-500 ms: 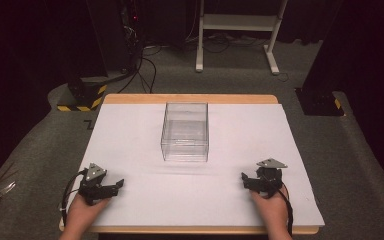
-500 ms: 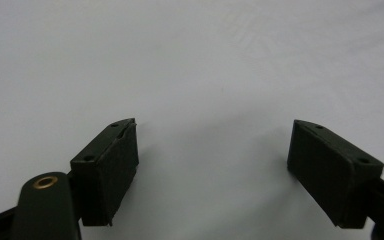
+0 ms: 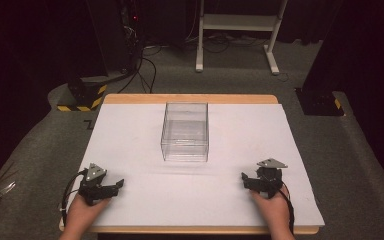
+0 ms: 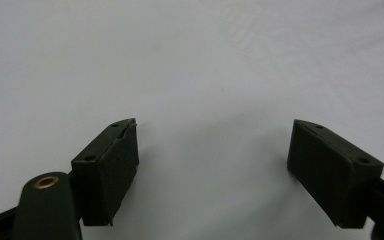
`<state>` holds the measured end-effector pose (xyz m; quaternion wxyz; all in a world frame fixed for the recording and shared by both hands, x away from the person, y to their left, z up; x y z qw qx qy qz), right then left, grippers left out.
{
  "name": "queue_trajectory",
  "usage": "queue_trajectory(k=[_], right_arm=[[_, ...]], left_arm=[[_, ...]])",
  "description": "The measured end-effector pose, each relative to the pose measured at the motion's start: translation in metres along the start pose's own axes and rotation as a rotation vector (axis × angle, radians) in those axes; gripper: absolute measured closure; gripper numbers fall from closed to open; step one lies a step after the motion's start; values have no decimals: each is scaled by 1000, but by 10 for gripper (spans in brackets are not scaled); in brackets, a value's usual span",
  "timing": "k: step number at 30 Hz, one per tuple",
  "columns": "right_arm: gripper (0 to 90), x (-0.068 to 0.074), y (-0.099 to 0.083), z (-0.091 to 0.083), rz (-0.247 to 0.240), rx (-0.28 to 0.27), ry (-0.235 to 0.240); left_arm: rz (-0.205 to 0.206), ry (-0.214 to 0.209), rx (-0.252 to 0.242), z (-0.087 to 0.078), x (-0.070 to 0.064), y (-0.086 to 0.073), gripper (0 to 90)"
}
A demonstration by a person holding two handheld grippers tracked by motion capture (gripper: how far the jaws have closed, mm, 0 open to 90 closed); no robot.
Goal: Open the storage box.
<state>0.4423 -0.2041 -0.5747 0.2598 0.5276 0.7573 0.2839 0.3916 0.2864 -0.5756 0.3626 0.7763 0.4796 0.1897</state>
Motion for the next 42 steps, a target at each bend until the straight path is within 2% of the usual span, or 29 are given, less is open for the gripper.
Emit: queue_trajectory(k=[8, 11, 14, 15, 17, 18, 19, 22, 26, 35, 42], right_arm=[[133, 0, 0, 0, 5, 3, 0], [136, 0, 1, -1, -10, -1, 1], [136, 1, 3, -5, -20, -26, -1], [136, 3, 6, -10, -31, -64, 11], [136, 4, 7, -12, -39, -75, 15], [136, 6, 7, -13, -47, -81, 22], [136, 10, 7, -16, -79, -82, 30], [136, 13, 8, -17, -103, -86, 28], [136, 22, 10, -22, -123, -112, 48], [134, 44, 16, -28, -148, -137, 83], [125, 67, 23, -35, -147, -158, 140]], left_arm=[[-1, -7, 1, 0, 1, 0, 207], [-3, -7, 1, 0, 1, 0, 207], [-3, -8, 2, 0, 1, 0, 207], [-2, -7, 2, 0, 1, 0, 207], [-2, -8, 2, 0, 0, 0, 207], [-1, -8, 2, 0, 1, 0, 207], [-2, -8, 2, 0, 0, 0, 207], [-2, -8, 2, 0, 1, 0, 207], [-2, -8, 2, 0, 1, 0, 207], [-3, -11, 3, 0, 0, 0, 205], [-3, -11, 3, 0, 0, 0, 204]])
Point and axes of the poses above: each handheld gripper's, and its own axes: z roughly forward along the jaws, y roughly out of its top, x roughly to its left, the point moved 10 cm from there along z, roughly forward along the jaws, and after that the axes turned 6 degrees about -y, right-handed, at the moved point
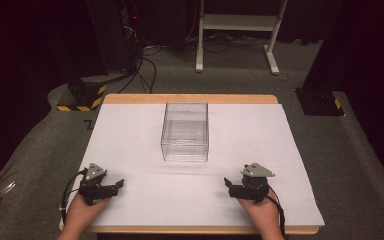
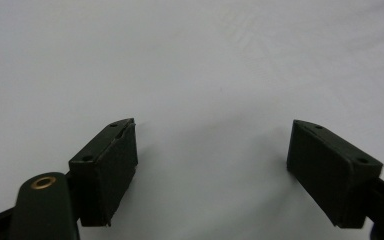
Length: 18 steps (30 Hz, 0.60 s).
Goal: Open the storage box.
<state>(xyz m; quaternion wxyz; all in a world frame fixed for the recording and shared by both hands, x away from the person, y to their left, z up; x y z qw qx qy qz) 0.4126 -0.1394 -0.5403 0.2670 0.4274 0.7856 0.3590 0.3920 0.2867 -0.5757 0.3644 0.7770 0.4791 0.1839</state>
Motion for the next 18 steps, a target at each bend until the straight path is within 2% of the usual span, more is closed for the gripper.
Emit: queue_trajectory(k=[5, 7, 11, 12, 13, 14, 16, 18], right_arm=[[129, 16, 11, 0, -7, -16, 38], [130, 24, 15, 1, -18, -23, 70], [138, 39, 21, 6, -43, -10, 106], [138, 39, 21, 6, -43, -10, 106], [158, 47, 29, 8, -49, -23, 121], [158, 47, 29, 8, -49, -23, 121], [203, 57, 39, 11, -80, -53, 129], [242, 63, 47, 13, -82, -73, 138]], left_arm=[[1, 2, 0, 0, 0, 0, 204], [1, 2, -1, 0, 0, 0, 204], [1, 2, 0, 0, 0, 0, 204], [1, 2, 0, 0, 0, 0, 204], [1, 2, 0, 0, 0, 0, 204], [1, 2, 0, 0, 0, 0, 204], [0, 0, 0, 0, 0, 0, 204], [-1, -2, 0, 0, 0, 0, 203]])
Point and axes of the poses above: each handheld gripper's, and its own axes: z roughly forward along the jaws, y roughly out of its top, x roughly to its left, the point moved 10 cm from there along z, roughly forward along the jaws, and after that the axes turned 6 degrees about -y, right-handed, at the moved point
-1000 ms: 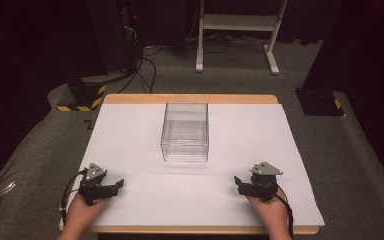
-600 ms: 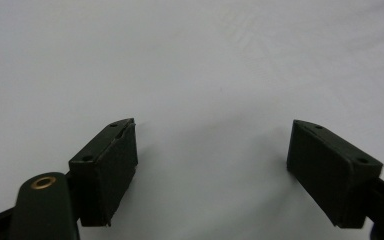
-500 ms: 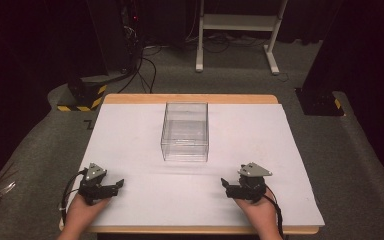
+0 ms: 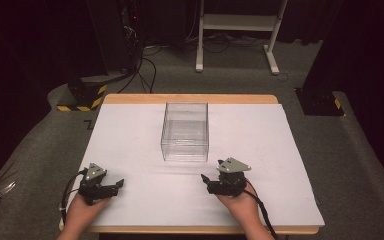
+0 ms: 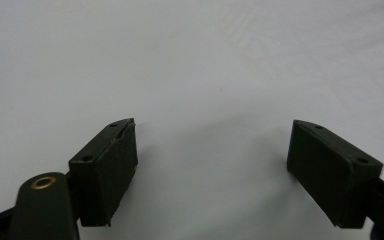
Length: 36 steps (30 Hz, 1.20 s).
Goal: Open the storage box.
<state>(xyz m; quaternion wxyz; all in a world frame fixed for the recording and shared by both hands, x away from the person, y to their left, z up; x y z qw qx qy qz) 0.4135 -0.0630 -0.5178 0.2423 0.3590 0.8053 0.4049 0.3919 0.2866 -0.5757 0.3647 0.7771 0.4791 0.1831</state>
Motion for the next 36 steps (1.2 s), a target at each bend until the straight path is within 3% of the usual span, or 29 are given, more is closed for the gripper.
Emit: queue_trajectory(k=[6, 17, 25, 28, 36], right_arm=[[314, 10, 15, 11, 2, -10, 38], [368, 18, 34, 29, 13, -59, 51], [423, 22, 46, 45, 75, -94, 38], [455, 20, 50, 49, 119, -106, 35], [506, 15, 53, 55, 130, -125, 36]], left_arm=[[1, 1, 0, 0, 0, 0, 203], [2, 3, -1, 0, 0, 0, 203], [3, 3, -2, 0, 0, 0, 203], [3, 3, -2, 0, 0, 0, 203], [2, 4, -2, 0, 0, 0, 203]])
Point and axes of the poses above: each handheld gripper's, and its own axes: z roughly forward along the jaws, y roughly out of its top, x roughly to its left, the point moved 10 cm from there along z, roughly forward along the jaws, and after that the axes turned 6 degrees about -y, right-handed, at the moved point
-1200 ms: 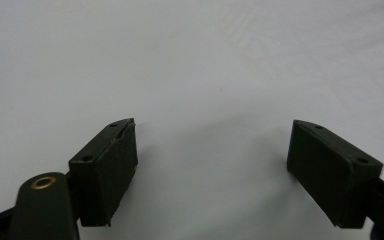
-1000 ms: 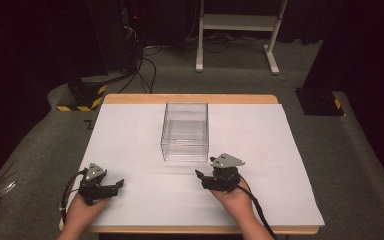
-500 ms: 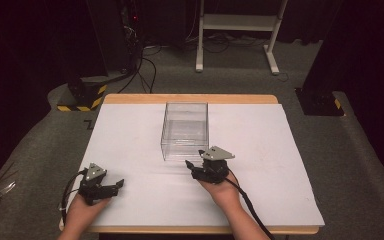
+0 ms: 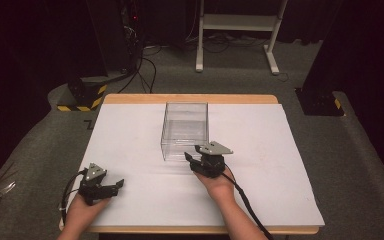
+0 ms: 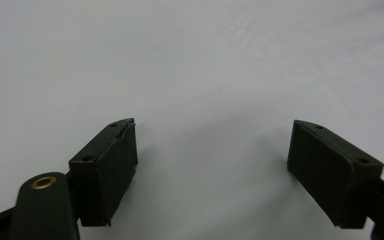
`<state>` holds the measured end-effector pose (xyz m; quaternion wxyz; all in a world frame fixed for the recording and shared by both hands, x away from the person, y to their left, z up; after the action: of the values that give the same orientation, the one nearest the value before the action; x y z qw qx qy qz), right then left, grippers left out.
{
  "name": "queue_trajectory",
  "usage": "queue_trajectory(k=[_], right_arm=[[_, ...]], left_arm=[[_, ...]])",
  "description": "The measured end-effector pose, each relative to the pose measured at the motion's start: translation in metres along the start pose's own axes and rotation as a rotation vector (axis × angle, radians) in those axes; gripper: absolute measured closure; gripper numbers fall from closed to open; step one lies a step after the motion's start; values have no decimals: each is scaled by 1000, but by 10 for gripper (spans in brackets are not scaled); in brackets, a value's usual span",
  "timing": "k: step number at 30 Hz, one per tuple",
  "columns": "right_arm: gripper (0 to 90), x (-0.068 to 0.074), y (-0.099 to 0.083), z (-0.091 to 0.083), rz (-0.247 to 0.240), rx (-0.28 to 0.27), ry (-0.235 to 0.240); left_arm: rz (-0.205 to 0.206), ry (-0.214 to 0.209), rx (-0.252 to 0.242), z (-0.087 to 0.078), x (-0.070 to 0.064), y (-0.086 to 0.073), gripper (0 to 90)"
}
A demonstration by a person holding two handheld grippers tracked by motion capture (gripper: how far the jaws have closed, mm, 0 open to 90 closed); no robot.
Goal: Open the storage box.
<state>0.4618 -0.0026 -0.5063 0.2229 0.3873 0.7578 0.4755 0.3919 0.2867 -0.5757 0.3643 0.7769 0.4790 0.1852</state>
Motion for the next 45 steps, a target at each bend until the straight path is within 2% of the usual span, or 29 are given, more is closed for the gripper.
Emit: queue_trajectory(k=[3, 5, 12, 18, 20, 25, 27, 32, 36, 45], right_arm=[[448, -1, 1, 3, 5, -10, 3], [440, -2, 2, 4, 20, -13, 11], [533, -8, 3, 9, 62, -14, 29], [581, -9, 5, 10, 40, -24, 40], [607, -9, 4, 12, 16, -23, 46], [647, -8, 4, 14, 20, -27, 62], [727, -9, 5, 13, 25, -29, 75], [780, -11, 3, 10, 9, -22, 107], [804, -11, 1, 5, -16, -21, 118], [835, -7, -6, -7, -23, -31, 132]], left_arm=[[0, 0, 0, 0, 0, 0, 203], [0, 0, 0, 0, 0, 0, 203], [2, 0, 0, 0, 0, 0, 203], [2, 1, -1, 0, 0, 0, 203], [2, 1, -1, 0, 0, 0, 203], [1, 1, -1, 0, 0, 0, 203], [1, 1, 0, 0, 0, 0, 203], [0, 0, -1, 0, 0, 0, 203], [0, 0, -1, 0, 0, 0, 203], [1, 0, -1, 0, 0, 0, 203]])
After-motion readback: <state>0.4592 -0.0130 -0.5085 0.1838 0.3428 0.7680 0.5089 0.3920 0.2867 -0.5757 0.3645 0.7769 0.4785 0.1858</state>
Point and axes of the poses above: each handheld gripper's, and its own axes: z roughly forward along the jaws, y roughly out of its top, x roughly to its left, the point moved 10 cm from there along z, roughly forward along the jaws, and after that the axes turned 6 degrees about -y, right-handed, at the moved point
